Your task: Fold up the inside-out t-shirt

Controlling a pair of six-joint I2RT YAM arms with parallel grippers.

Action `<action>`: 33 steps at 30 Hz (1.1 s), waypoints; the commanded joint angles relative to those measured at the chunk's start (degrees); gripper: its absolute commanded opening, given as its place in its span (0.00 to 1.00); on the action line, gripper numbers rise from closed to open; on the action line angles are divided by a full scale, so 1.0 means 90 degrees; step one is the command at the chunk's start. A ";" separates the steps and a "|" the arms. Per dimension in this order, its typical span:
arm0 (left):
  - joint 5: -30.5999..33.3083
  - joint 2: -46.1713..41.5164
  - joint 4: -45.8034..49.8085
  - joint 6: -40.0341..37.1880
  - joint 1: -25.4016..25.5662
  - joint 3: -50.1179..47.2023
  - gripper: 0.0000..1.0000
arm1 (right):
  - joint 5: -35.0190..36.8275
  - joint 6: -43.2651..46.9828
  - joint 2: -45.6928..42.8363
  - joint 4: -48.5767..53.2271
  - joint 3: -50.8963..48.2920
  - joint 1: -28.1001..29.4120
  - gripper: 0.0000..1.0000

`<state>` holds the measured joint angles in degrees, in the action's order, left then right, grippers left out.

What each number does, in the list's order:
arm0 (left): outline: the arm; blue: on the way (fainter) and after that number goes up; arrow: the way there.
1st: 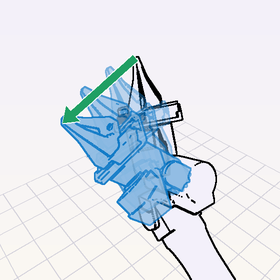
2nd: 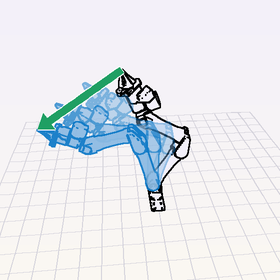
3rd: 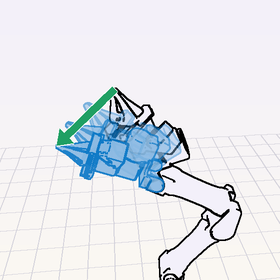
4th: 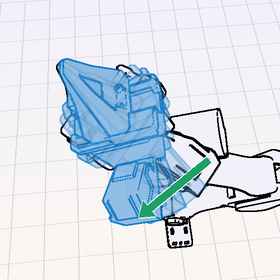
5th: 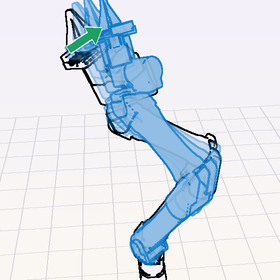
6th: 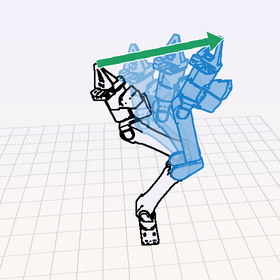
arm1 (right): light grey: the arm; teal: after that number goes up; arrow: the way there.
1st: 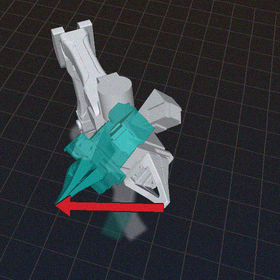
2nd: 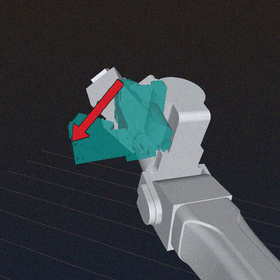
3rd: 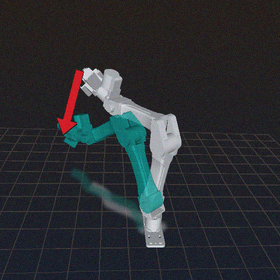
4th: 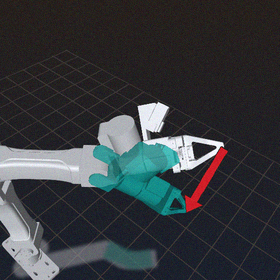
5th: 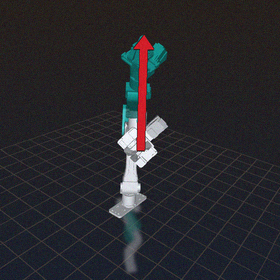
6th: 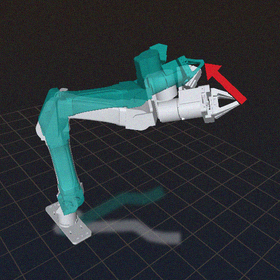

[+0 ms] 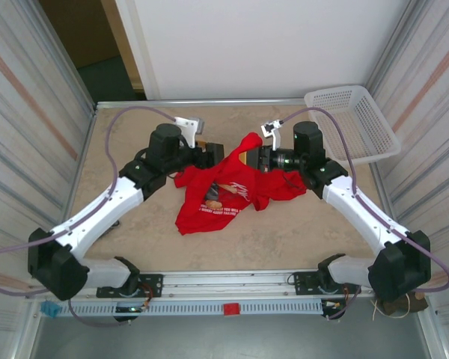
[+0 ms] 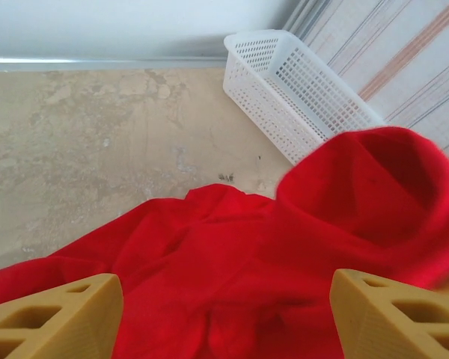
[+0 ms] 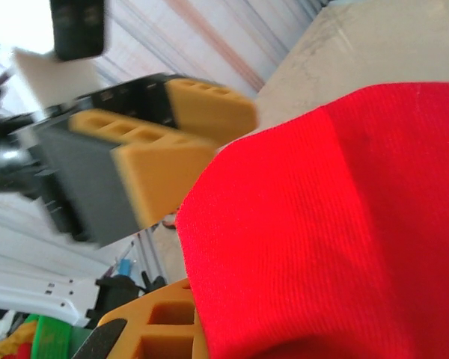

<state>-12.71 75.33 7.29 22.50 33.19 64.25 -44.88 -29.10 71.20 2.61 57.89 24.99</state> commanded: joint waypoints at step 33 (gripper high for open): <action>-0.1940 -0.0170 -0.2162 0.1363 -0.0600 -0.1037 0.00 | 0.0858 -0.0017 0.0550 -0.0041 -0.1188 -0.0574 0.58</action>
<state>-33.52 75.94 -11.94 34.39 28.08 56.16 -41.54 -28.03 75.68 1.74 47.24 20.16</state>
